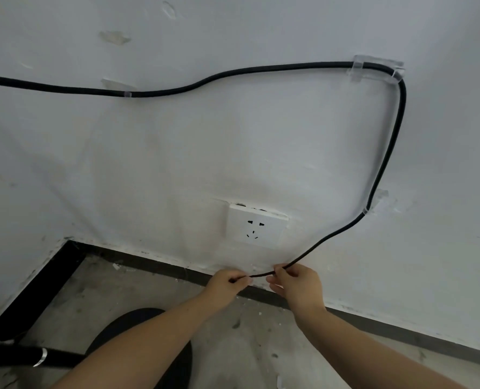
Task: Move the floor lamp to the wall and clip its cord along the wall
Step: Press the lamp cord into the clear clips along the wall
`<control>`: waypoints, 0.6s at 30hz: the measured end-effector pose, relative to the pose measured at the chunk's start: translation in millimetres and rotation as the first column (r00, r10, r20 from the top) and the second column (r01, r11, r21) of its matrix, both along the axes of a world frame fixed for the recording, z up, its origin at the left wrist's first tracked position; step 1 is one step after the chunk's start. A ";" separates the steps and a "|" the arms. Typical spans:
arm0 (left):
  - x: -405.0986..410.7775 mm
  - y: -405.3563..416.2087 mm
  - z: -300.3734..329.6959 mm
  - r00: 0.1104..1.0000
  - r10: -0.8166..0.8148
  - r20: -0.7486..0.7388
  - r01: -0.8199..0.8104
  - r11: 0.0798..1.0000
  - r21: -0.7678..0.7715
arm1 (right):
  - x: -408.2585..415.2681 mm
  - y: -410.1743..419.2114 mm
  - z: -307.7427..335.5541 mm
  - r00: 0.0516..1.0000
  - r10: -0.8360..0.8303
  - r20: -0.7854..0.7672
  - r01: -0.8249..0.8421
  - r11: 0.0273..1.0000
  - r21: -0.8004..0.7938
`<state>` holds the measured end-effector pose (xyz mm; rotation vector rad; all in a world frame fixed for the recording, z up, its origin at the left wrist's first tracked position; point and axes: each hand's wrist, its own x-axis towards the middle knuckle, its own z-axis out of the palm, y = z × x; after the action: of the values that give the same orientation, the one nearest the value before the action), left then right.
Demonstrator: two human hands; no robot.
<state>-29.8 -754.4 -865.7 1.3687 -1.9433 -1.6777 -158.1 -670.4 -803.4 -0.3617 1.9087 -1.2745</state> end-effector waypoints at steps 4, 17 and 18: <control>-10.3 4.6 5.7 0.986 0.164 -0.008 -0.163 0.986 0.035 | -3.7 0.5 -0.3 0.996 0.061 -0.066 -0.060 0.998 0.022; -10.4 3.8 15.0 0.687 0.692 -0.221 -0.286 0.537 0.793 | -36.3 15.6 0.8 0.625 0.545 -0.559 -0.334 0.834 0.440; -11.8 5.0 15.7 0.664 0.712 -0.227 -0.267 0.510 0.818 | -37.9 16.9 0.4 0.620 0.547 -0.563 -0.331 0.832 0.445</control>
<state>-41.5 -749.4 -850.0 1.2578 -0.3966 -2.2403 -196.0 -653.5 -803.0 -1.1954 2.3461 -0.5050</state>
